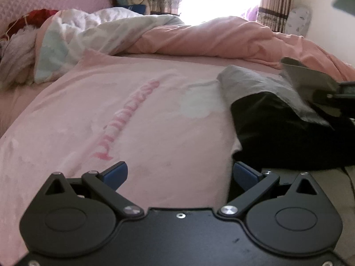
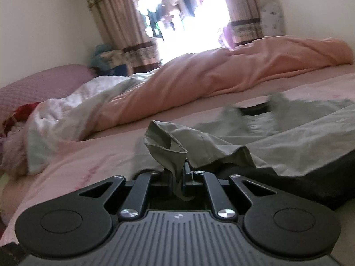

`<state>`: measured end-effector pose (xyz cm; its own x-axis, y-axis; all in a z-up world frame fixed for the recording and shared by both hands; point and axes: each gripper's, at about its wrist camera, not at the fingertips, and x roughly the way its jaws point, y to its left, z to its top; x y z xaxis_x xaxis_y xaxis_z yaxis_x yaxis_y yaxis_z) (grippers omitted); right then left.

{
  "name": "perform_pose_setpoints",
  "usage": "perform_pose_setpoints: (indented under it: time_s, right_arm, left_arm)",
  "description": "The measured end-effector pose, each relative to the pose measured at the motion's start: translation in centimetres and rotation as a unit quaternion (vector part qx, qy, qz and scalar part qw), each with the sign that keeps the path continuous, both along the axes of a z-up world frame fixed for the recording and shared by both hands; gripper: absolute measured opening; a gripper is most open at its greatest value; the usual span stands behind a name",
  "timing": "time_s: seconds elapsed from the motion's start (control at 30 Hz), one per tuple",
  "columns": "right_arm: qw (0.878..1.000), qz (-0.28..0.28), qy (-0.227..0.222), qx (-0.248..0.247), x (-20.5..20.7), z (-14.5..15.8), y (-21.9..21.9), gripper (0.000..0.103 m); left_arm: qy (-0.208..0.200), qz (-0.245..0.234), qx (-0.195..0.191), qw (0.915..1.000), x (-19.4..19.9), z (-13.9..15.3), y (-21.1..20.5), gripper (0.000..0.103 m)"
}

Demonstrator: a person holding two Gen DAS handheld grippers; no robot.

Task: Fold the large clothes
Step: 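Fold the held sleeve across the coat body and open the right gripper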

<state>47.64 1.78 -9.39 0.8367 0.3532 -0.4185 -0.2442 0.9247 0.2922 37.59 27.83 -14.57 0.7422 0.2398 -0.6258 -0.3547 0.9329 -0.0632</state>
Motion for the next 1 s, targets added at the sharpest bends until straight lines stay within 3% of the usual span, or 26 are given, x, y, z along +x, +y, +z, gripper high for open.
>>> perform_pose_setpoints:
  time_s: [0.17,0.33,0.43,0.5,0.63,0.7,0.9,0.97,1.0]
  right_arm:
    - [1.0,-0.002,0.009,-0.011,1.2,-1.5,3.5,0.01]
    - [0.999,0.006,0.033,-0.022,1.3,-3.6,4.0,0.011]
    - [0.997,0.022,0.069,-0.035,2.3,-5.4,4.6,0.019]
    - [0.997,0.022,0.063,-0.045,2.4,-6.5,4.8,0.02]
    - [0.995,0.051,0.072,-0.044,1.5,-4.8,5.1,0.045]
    - [0.995,0.069,0.07,-0.025,0.5,-3.2,4.8,0.047]
    - [0.993,0.102,-0.01,0.064,-3.8,2.2,0.8,0.037]
    - [0.991,0.085,-0.028,0.096,-4.0,2.7,-0.2,0.026]
    - [0.993,0.069,-0.035,0.089,-3.5,2.8,0.0,0.017]
  left_arm:
    - [-0.002,0.016,-0.012,0.9998,-0.1,0.0,1.0,0.103]
    - [0.008,0.029,0.001,0.9995,0.3,-0.4,1.5,0.103]
    - [0.012,0.039,-0.023,0.9989,0.2,-0.6,2.6,0.103]
    - [0.007,0.038,-0.036,0.9986,0.1,-0.5,2.8,0.103]
    - [0.003,0.032,-0.031,0.999,0.0,-0.2,2.2,0.103]
    - [0.007,0.027,-0.027,0.9993,0.2,-0.3,2.0,0.103]
    - [0.013,0.022,-0.025,0.9994,0.4,-0.4,1.7,0.103]
    - [0.011,0.025,-0.028,0.9992,0.3,-0.4,1.8,0.103]
    - [0.01,0.026,-0.03,0.9992,0.3,-0.4,1.8,0.103]
